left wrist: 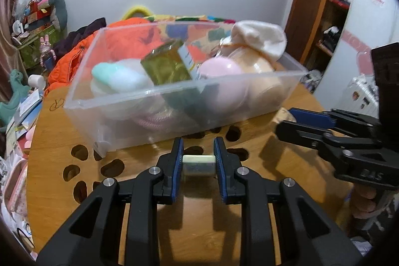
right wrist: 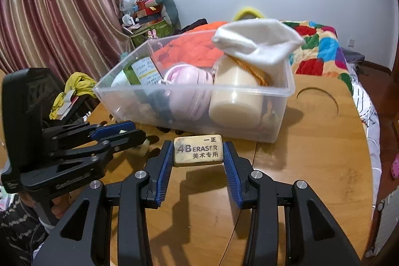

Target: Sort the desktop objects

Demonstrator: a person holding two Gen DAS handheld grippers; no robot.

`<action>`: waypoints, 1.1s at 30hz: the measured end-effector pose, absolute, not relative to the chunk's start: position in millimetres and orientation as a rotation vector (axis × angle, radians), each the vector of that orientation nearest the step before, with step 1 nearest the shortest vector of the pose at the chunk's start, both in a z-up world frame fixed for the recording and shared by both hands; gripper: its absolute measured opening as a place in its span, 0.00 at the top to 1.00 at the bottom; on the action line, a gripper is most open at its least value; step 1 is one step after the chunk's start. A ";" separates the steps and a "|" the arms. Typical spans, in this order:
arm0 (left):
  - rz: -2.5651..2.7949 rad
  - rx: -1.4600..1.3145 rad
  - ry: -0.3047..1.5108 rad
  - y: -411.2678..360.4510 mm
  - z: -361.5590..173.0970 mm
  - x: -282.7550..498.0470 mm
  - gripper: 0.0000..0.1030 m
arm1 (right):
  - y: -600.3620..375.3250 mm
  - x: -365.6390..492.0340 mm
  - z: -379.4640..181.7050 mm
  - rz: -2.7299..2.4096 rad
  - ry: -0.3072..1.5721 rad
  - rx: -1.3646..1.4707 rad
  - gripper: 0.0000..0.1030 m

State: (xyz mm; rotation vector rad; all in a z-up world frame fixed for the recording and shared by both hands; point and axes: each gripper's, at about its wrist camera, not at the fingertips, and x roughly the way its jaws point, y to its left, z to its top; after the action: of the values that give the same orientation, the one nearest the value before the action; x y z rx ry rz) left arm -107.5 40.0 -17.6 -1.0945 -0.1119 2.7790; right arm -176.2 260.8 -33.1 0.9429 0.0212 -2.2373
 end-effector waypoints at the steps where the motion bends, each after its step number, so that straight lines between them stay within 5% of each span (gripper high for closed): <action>1: 2.779 -1.083 -0.116 39.6 -15.5 -107.2 0.78 | 259.9 -175.8 -30.4 -2.243 0.027 0.937 0.64; 12: 2.728 -1.092 -0.182 22.3 -17.7 -97.8 0.81 | 258.1 -174.3 -19.4 -2.278 0.054 0.911 0.64; 16: 2.731 -1.100 -0.120 31.0 -21.4 -84.8 0.52 | 252.5 -174.3 -23.7 -2.262 0.071 0.927 0.64; 19: 2.735 -1.090 -0.080 36.7 -22.7 -80.0 0.50 | 247.9 -173.9 -28.8 -2.239 0.078 0.944 0.64; 31: 2.677 -1.160 -0.082 48.1 -44.9 -90.4 0.50 | 235.6 -165.8 -47.9 -2.171 0.114 0.997 0.64; 33: 2.682 -1.147 -0.077 49.7 -43.9 -90.9 0.63 | 235.4 -167.0 -49.4 -2.170 0.115 1.004 0.64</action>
State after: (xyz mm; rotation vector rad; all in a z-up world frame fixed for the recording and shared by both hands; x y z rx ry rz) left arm -90.9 49.6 -43.9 -1.1474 -0.0772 2.6823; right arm -167.0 235.4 -49.4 1.0038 0.1153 -2.1697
